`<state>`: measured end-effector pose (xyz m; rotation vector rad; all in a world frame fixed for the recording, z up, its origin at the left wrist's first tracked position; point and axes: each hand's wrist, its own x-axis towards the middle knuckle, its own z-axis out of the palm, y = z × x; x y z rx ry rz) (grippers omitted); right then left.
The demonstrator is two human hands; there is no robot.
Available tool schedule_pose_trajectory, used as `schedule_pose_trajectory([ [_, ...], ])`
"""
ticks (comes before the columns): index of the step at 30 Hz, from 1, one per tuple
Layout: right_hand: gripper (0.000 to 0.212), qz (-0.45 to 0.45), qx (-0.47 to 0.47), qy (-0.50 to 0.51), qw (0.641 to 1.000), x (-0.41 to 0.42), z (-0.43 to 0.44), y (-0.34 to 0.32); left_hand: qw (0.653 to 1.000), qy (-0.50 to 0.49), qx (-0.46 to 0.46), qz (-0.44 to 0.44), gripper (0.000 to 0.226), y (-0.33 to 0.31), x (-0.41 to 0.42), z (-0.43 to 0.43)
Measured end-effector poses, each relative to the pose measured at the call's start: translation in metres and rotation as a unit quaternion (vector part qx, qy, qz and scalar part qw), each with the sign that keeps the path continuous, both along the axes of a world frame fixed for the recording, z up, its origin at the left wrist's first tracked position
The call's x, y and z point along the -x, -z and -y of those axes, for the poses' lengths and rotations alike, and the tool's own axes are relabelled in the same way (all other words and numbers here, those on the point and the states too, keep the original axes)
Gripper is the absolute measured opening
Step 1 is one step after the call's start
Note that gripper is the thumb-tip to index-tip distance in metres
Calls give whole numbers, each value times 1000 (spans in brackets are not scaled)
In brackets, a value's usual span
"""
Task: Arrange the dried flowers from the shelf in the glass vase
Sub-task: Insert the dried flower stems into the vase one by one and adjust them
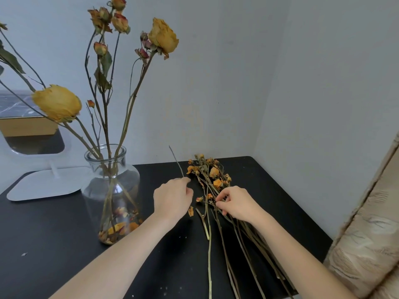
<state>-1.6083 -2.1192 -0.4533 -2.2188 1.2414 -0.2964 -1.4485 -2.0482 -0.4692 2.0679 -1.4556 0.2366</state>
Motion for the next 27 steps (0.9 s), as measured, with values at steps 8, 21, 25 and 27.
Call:
schedule_pose_trajectory([
  [8,17,-4,-9,-8,1000,-2,-2,0,1000,6,-14,12,30,0,-7,-5],
  [21,27,-95,8,-7,995,-29,-11,3,987,-19,-39,-152,34,-26,1,-18],
  [25,40,-165,69,26,984,-48,-17,8,967,-1,-82,-241,31,-15,-1,-29],
  [27,35,-183,81,40,979,-55,-19,12,964,-2,-97,-249,31,-7,-3,-35],
])
